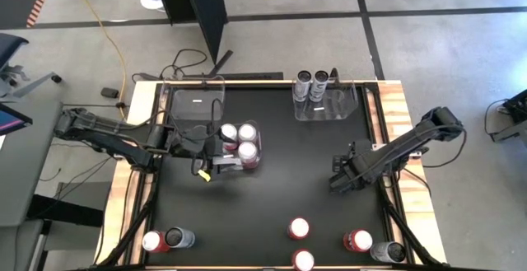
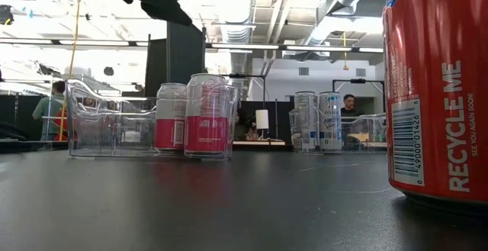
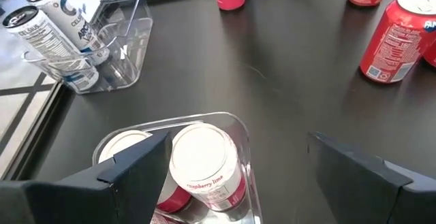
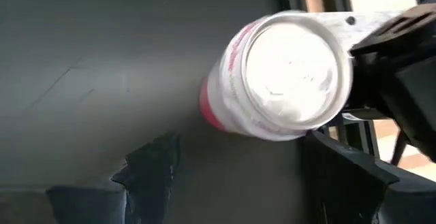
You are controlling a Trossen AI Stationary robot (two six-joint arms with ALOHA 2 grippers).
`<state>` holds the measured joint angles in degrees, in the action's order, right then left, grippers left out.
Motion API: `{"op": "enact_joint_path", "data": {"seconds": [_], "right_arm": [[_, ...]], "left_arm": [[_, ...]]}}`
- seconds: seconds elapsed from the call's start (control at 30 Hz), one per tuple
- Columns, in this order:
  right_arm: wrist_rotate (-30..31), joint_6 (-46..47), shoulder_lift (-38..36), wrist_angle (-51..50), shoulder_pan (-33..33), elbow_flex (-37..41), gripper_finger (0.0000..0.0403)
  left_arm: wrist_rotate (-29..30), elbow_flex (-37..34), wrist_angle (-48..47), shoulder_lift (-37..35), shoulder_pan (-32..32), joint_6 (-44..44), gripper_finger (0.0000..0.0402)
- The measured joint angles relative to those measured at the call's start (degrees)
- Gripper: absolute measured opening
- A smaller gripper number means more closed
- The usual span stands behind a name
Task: Sort soda cans
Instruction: Put the pink-white soda can into the bottom transparent bin
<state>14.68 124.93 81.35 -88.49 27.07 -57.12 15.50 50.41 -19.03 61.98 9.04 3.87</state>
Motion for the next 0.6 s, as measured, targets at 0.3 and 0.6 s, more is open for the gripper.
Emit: {"op": "enact_joint_path", "data": {"seconds": [0.3, 0.6], "right_arm": [[0.99, -1.72, 1.90, -1.17, 2.32, -4.79, 0.0328], [4.56, -4.46, 1.92, -1.49, 1.25, -4.74, 0.0328]], "left_arm": [[0.01, 0.00, 0.04, 0.00, 0.00, -0.10, 0.0332], [0.01, 0.00, 0.05, 0.00, 0.00, -0.22, 0.0332]]}}
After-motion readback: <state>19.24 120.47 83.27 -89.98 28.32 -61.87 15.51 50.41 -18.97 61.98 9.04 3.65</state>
